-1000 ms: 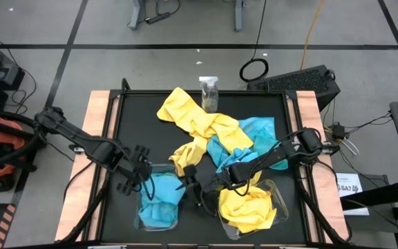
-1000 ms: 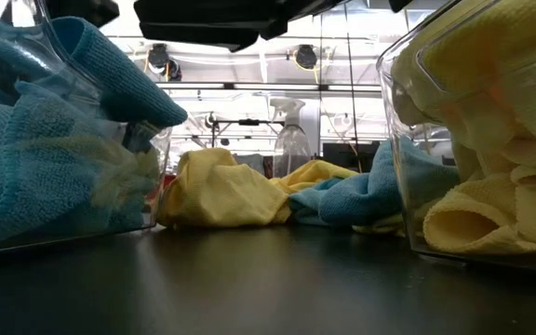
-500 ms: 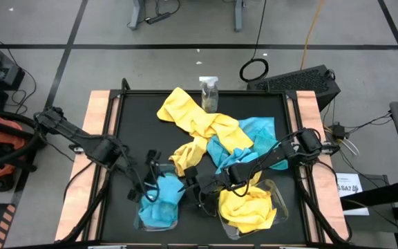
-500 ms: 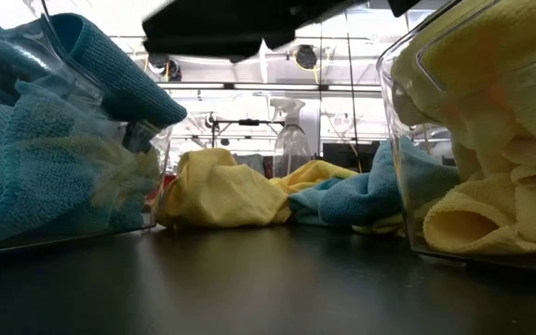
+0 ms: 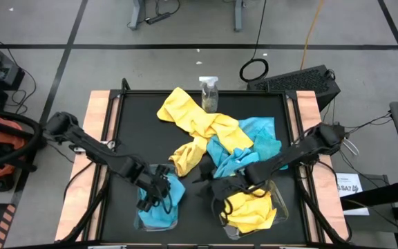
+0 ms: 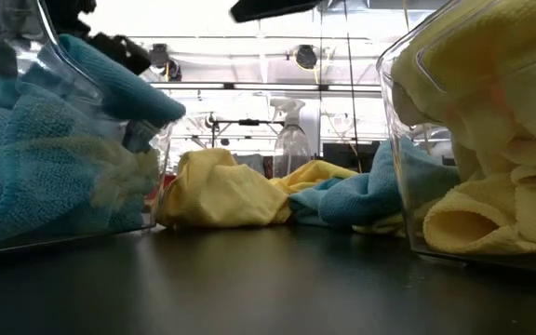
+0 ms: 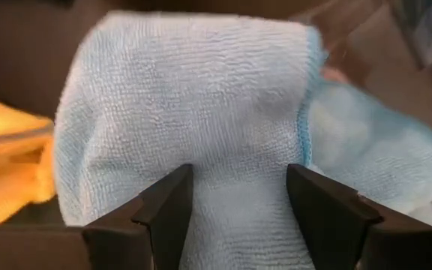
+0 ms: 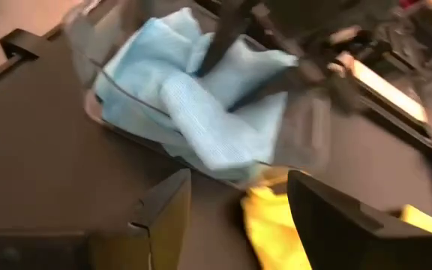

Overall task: Sort microfiber towel by color & place in baskets
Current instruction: Put the blue microfiber towel into the left transparent bin

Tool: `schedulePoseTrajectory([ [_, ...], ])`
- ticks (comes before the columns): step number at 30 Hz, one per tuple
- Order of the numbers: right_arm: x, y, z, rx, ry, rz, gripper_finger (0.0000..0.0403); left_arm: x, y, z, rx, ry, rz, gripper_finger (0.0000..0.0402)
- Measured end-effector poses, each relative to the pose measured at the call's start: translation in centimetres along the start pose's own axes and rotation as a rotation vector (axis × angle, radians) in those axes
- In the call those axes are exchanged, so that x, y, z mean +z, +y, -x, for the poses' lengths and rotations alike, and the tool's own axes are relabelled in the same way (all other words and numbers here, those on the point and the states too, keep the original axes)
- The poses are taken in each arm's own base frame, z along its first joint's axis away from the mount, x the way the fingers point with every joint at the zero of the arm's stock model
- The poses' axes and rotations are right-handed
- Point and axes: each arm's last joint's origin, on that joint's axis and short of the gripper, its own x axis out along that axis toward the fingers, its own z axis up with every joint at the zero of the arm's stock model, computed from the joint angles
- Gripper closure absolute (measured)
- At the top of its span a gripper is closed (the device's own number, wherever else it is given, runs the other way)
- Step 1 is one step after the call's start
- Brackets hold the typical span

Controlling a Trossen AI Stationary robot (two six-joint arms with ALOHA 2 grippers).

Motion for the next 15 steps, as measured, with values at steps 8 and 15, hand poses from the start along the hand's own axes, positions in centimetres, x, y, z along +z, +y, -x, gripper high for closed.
schedulePoseTrajectory([
  [8,1.0,-1.0,5.3,-0.022,0.018,-0.055,0.0188,-2.3,0.4,-2.0,0.028,0.102,0.028,0.0178],
  [15,0.7,-2.0,5.8,-0.03,0.047,-0.054,0.0188,-3.1,0.6,-3.9,0.037,0.113,0.045,0.0178],
])
